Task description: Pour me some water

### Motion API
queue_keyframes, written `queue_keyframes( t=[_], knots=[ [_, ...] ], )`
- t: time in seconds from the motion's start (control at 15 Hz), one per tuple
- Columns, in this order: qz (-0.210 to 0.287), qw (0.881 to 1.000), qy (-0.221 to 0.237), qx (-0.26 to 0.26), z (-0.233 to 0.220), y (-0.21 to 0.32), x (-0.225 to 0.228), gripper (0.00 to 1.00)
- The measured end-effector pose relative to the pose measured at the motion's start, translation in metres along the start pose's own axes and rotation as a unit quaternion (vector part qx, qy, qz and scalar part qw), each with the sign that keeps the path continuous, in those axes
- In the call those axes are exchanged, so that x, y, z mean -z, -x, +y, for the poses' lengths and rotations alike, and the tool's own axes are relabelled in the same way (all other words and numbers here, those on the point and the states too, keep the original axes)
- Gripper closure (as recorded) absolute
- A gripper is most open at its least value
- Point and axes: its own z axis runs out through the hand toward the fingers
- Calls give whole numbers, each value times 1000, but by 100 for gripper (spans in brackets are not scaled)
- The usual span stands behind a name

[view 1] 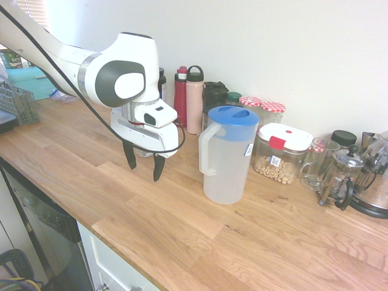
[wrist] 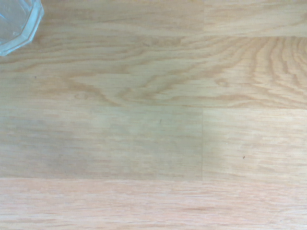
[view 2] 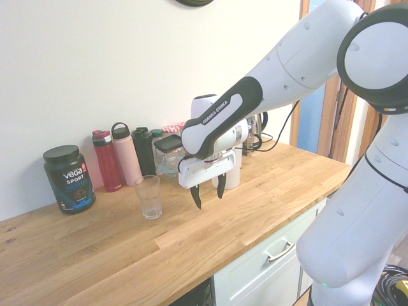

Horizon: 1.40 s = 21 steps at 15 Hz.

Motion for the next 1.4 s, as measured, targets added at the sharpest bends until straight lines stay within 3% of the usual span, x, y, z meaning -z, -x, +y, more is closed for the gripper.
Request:
queue_keyframes(
  t=[0.27, 0.53, 0.87, 1.2, 1.4],
  knots=[
    [9, 1000, -10, 1, -7, -6, 14, 0],
    [51, 998, -41, 0, -19, -23, 105, 0],
    [83, 993, -64, -60, 28, -66, 199, 0],
    [87, 986, -76, -118, 104, -110, 219, 0],
    [72, 987, -69, -126, 111, -124, 200, 0]
  ],
)
